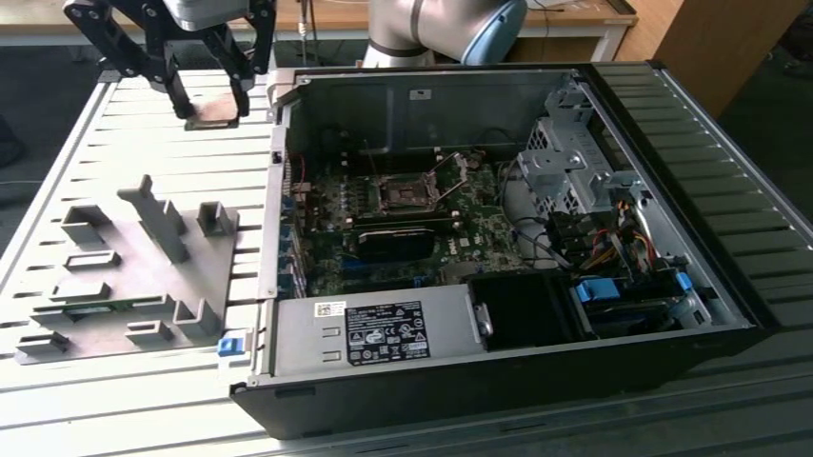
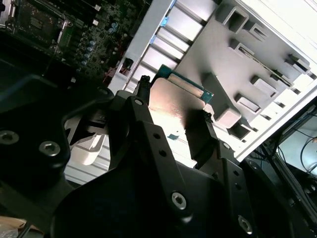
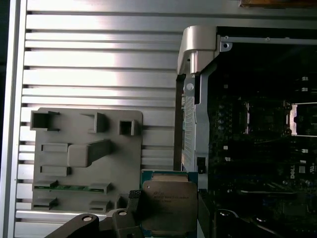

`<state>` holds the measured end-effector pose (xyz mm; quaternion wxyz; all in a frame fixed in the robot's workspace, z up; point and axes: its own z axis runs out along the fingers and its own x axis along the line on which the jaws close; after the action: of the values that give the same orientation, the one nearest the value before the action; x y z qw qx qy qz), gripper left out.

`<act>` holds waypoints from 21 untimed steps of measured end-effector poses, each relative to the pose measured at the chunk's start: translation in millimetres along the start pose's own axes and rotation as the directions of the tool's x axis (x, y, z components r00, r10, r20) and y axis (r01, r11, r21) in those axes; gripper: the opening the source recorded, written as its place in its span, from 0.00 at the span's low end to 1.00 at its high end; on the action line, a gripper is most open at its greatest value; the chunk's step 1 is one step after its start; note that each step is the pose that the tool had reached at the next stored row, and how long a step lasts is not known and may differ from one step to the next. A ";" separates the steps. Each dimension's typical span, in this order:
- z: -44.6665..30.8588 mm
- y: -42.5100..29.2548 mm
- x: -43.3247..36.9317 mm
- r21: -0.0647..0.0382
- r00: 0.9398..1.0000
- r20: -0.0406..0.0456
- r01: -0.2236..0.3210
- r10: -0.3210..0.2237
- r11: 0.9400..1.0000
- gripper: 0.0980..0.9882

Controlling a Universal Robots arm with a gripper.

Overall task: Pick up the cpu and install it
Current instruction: 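Pick up the cpu and move it towards the insertion slot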

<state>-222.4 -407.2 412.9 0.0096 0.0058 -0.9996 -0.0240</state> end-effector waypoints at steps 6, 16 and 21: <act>-0.1 0.4 -9.0 0.000 1.000 0.000 0.000 0.000 1.000 0.50; -0.2 0.5 -27.5 0.000 1.000 0.000 0.000 0.000 1.000 0.50; 0.1 0.4 -35.5 0.000 1.000 0.000 0.000 0.000 1.000 0.50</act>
<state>-186.9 -406.3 412.1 0.0095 0.0057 -0.9997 -0.0240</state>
